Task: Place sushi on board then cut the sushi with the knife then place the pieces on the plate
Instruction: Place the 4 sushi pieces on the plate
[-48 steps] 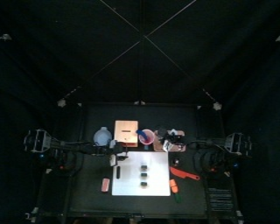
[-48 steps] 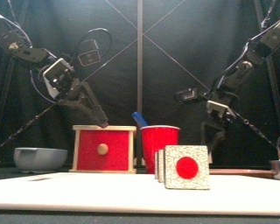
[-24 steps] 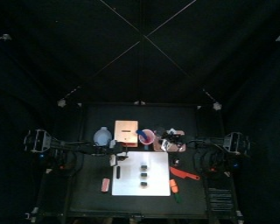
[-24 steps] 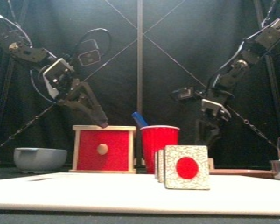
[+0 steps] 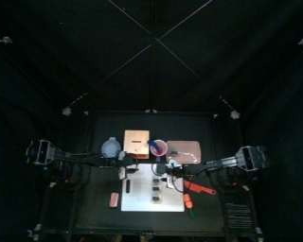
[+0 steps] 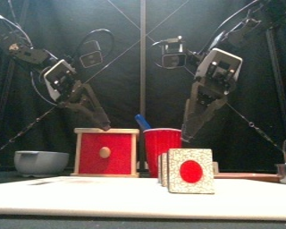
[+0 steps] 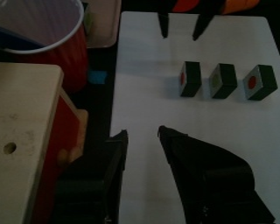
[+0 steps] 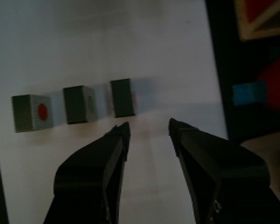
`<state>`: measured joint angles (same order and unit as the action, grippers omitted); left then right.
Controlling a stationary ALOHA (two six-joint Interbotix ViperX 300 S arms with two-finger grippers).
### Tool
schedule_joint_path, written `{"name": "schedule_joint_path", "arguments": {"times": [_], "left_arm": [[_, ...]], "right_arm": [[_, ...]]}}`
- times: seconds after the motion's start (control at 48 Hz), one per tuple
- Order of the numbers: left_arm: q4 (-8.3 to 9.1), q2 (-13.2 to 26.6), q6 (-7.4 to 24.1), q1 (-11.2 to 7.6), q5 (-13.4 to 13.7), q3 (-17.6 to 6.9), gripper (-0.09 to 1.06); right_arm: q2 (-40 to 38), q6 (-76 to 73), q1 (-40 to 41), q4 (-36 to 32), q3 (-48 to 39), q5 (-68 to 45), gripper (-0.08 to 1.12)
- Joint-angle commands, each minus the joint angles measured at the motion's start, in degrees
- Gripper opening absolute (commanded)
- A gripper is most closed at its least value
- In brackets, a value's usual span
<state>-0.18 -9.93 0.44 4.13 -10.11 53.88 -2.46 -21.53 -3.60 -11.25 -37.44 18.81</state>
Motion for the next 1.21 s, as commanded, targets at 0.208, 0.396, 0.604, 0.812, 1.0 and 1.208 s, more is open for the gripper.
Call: {"name": "schedule_joint_path", "arguments": {"times": [0.208, 0.396, 0.604, 0.812, 1.0, 1.208], "left_arm": [[-0.09, -0.88, -0.09, 0.09, -0.44, -0.53, 0.75], [-0.09, -0.88, 0.00, 0.18, -0.44, -0.35, 0.75], [-0.09, -0.88, 0.09, 0.18, -0.44, -0.09, 0.75], [-0.09, -0.88, 0.09, 0.18, -0.44, 0.00, 0.75], [-0.09, -0.88, 0.09, 0.18, -0.44, 0.26, 0.75], [-0.09, -0.88, -0.09, 0.18, -0.44, 0.44, 0.75]], "right_arm": [[2.81, 0.00, -0.79, 0.26, 3.60, -0.18, 0.78], [5.36, 0.09, -0.88, 0.26, 4.92, -0.18, 0.78], [8.35, 0.00, -1.23, 0.97, 5.98, 0.00, 0.78], [9.93, 0.09, -1.05, 0.53, 6.86, 0.00, 0.76], [9.58, 0.09, -0.79, 0.09, 6.59, 0.00, 0.59], [3.96, 0.00, 1.49, 0.70, 3.34, 2.64, 0.55]]}}
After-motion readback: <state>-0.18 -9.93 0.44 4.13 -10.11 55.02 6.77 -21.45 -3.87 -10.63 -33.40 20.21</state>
